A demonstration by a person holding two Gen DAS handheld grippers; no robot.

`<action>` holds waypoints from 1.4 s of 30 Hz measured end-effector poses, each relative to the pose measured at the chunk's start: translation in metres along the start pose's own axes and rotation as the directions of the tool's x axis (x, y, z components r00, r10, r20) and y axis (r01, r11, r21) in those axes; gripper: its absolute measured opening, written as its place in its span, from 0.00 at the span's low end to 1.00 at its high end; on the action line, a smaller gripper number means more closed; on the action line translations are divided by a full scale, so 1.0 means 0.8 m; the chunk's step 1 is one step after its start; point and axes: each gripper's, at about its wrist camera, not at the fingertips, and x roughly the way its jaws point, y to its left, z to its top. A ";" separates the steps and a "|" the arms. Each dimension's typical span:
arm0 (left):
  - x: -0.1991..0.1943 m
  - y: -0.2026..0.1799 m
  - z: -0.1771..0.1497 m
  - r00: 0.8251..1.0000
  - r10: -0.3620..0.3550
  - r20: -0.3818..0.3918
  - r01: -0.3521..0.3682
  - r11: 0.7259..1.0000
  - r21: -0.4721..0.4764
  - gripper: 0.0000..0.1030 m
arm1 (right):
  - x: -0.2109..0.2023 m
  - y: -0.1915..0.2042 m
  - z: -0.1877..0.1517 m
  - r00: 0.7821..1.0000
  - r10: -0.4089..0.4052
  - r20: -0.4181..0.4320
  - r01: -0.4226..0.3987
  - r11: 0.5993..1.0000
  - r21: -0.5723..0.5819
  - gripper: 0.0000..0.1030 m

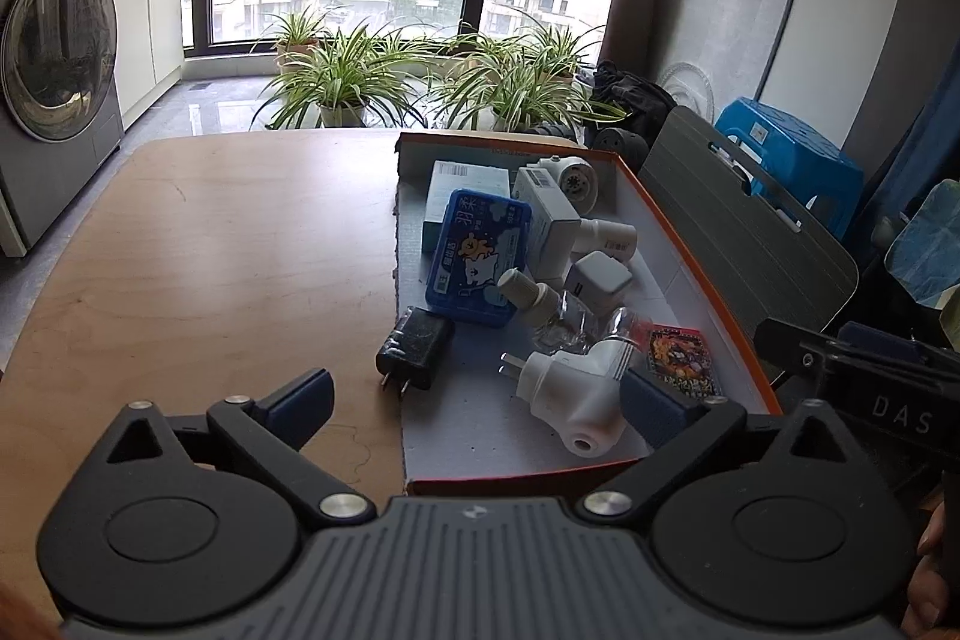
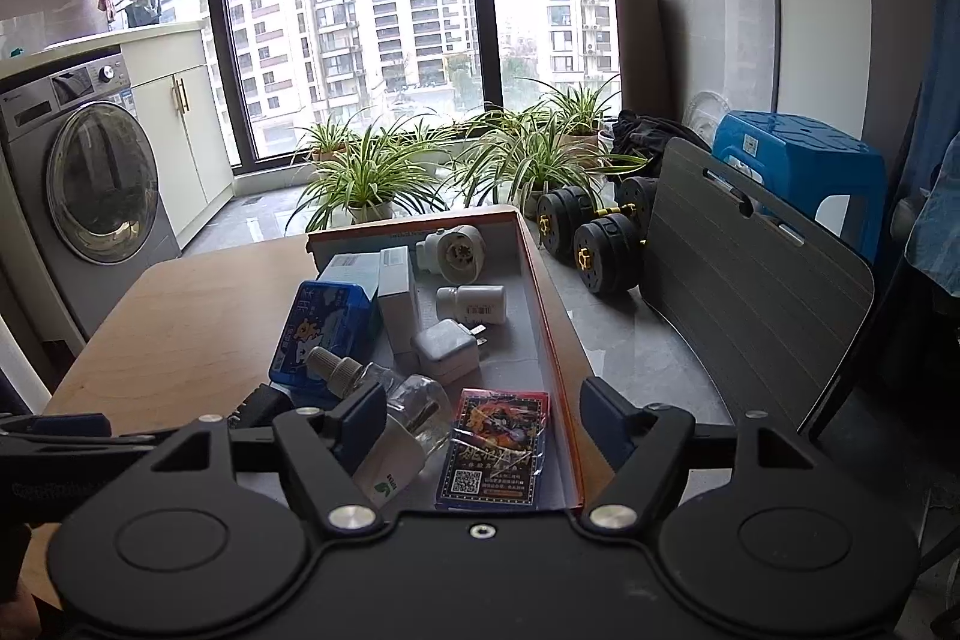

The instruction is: Organize rigid objects

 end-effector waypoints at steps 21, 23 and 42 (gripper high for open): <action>-0.023 -0.031 -0.042 0.997 0.081 -0.009 -0.081 0.996 0.023 1.00 | -0.023 -0.014 -0.037 1.000 0.004 -0.024 -0.005 1.000 -0.028 0.85; -0.022 -0.032 -0.042 0.997 0.078 -0.014 -0.078 0.997 0.018 1.00 | -0.022 -0.014 -0.040 1.000 0.007 -0.027 -0.007 1.000 -0.027 0.85; -0.009 -0.029 -0.047 0.995 0.093 -0.041 -0.093 0.996 0.000 1.00 | -0.007 -0.016 -0.048 0.998 -0.005 -0.061 0.003 0.999 -0.035 0.85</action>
